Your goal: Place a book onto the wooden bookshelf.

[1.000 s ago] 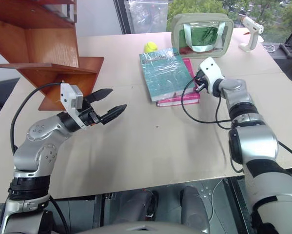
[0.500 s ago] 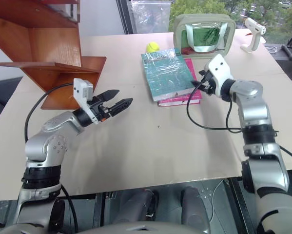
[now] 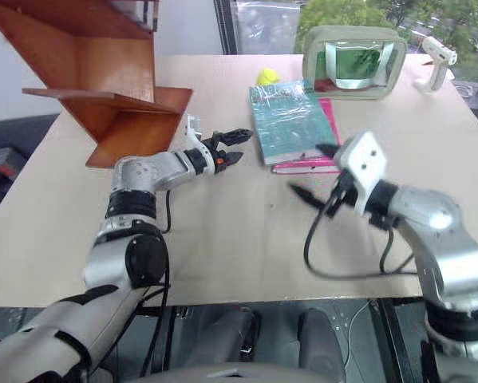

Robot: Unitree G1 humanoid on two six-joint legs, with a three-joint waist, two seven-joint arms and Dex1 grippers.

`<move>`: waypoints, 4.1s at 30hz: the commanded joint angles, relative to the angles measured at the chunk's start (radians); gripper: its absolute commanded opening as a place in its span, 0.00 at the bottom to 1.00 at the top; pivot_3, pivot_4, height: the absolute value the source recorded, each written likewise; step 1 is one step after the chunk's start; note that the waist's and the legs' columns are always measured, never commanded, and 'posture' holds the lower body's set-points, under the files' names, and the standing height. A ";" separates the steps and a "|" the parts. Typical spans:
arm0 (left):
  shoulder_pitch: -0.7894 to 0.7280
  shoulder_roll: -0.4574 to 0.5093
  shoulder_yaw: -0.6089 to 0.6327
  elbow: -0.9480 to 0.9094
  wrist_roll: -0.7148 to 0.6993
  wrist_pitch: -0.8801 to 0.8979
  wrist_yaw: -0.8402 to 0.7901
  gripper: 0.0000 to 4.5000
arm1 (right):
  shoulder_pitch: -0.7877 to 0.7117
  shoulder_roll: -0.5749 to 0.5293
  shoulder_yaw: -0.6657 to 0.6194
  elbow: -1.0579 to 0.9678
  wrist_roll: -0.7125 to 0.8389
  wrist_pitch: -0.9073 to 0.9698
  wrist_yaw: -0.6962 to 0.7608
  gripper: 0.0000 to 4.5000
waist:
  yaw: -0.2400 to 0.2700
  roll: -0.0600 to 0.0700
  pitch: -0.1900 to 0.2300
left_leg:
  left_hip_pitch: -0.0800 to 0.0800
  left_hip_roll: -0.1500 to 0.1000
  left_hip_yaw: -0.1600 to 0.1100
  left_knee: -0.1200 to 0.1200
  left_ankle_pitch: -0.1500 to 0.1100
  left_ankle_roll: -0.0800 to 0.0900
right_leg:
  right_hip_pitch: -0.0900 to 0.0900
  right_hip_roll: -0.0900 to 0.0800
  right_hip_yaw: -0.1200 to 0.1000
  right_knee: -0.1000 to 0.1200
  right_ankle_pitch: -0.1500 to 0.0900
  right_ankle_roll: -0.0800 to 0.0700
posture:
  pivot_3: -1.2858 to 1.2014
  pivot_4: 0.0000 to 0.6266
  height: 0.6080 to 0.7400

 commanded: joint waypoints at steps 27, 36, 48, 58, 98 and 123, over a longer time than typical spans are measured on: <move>0.013 -0.146 0.160 -0.097 -0.053 0.138 0.098 0.11 | 0.193 -0.237 -0.192 -0.212 0.313 0.006 -0.404 1.00 | -0.004 -0.001 -0.001 | 0.001 -0.001 0.002 0.000 0.000 0.001 | 0.000 -0.001 0.003 0.001 0.001 0.001 | 0.52 0.24 0.97; 0.370 -0.420 0.161 -0.880 -0.239 0.361 0.531 0.06 | 0.141 -0.265 -0.166 -0.170 0.322 0.008 -0.371 1.00 | -0.002 -0.004 -0.003 | 0.003 0.002 0.004 0.002 0.000 0.001 | 0.001 0.001 0.006 0.002 0.001 0.001 | 0.52 0.24 0.97; 0.360 -0.357 0.119 -0.807 -0.464 0.393 0.586 0.99 | 0.110 -0.268 -0.148 -0.141 0.309 -0.001 -0.356 1.00 | 0.029 -0.006 -0.003 | 0.011 0.001 0.004 0.001 -0.001 0.001 | 0.011 0.001 0.005 -0.001 0.001 0.001 | 0.52 0.24 0.97; 0.271 -0.267 0.033 -0.627 -0.413 0.369 0.396 0.99 | 0.113 -0.259 -0.144 -0.157 0.305 0.006 -0.379 1.00 | 0.024 -0.006 -0.003 | 0.011 0.001 0.005 -0.002 -0.001 0.001 | 0.010 0.001 0.006 -0.002 0.001 0.001 | 0.52 0.24 0.97; 0.425 -0.285 0.163 -0.832 -0.451 0.326 0.470 0.99 | 0.078 -0.273 -0.108 -0.127 0.296 -0.028 -0.328 1.00 | 0.030 -0.006 -0.003 | 0.010 0.001 0.004 -0.002 -0.001 0.001 | 0.009 0.000 0.005 -0.003 0.001 0.001 | 0.52 0.24 0.97; 0.159 -0.425 0.025 -0.218 -0.314 -0.280 0.248 0.99 | 0.061 -0.360 -0.180 -0.137 0.390 0.025 -0.320 1.00 | 0.046 -0.003 -0.008 | 0.017 0.000 -0.001 -0.002 -0.005 -0.001 | 0.026 -0.001 -0.003 -0.017 0.002 0.004 | 0.52 0.24 0.97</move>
